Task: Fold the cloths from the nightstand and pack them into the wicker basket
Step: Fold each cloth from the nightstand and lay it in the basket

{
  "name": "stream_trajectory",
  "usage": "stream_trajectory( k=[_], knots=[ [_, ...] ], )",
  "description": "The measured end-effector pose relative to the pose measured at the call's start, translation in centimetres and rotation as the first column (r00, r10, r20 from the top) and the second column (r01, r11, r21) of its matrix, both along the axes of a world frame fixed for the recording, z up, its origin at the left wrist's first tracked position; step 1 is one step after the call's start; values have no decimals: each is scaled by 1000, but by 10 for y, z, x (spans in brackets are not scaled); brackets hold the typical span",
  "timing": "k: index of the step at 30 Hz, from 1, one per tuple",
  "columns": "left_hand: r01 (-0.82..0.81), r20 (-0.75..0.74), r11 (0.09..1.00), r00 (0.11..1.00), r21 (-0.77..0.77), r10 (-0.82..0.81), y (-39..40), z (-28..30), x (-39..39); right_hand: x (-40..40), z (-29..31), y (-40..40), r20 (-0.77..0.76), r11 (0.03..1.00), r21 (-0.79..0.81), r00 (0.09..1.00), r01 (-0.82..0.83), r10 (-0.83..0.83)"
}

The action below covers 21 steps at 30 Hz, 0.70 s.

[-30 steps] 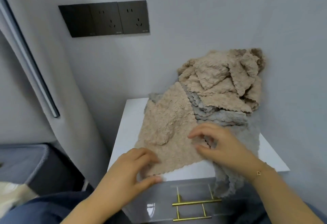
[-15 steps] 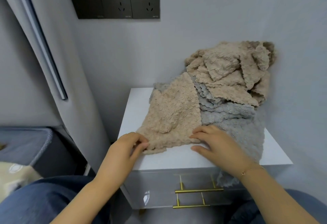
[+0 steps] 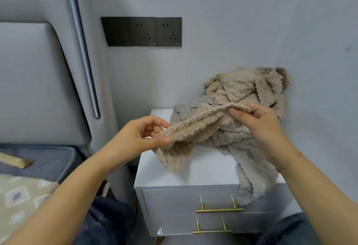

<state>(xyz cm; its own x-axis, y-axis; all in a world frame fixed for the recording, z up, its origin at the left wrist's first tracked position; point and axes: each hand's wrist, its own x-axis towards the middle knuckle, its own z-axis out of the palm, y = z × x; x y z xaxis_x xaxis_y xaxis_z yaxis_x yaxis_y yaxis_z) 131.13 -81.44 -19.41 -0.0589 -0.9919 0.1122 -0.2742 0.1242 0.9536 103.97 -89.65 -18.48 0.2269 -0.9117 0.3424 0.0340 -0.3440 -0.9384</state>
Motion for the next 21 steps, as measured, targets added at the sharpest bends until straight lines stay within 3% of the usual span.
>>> stream_trajectory(
  k=[8, 13, 16, 21],
  knots=[
    [-53, 421, 986, 900, -160, 117, 13, 58, 21, 7, 75, 12, 37, 994, -108, 999, 28, -24],
    [-145, 333, 943, 910, -300, 246, 23, 79, 31, 4, 100, 16, 66, 986, -152, 996, 66, -57],
    [-156, 300, 939, 920, -307, 251, 21, 89, 34, 2, 104, 11, 57, 991, -103, 995, 82, -77],
    [-196, 375, 939, 878, -283, 297, -4, 95, 40, 4, 97, -9, -9, 995, -31, 996, 92, -93]
  ],
)
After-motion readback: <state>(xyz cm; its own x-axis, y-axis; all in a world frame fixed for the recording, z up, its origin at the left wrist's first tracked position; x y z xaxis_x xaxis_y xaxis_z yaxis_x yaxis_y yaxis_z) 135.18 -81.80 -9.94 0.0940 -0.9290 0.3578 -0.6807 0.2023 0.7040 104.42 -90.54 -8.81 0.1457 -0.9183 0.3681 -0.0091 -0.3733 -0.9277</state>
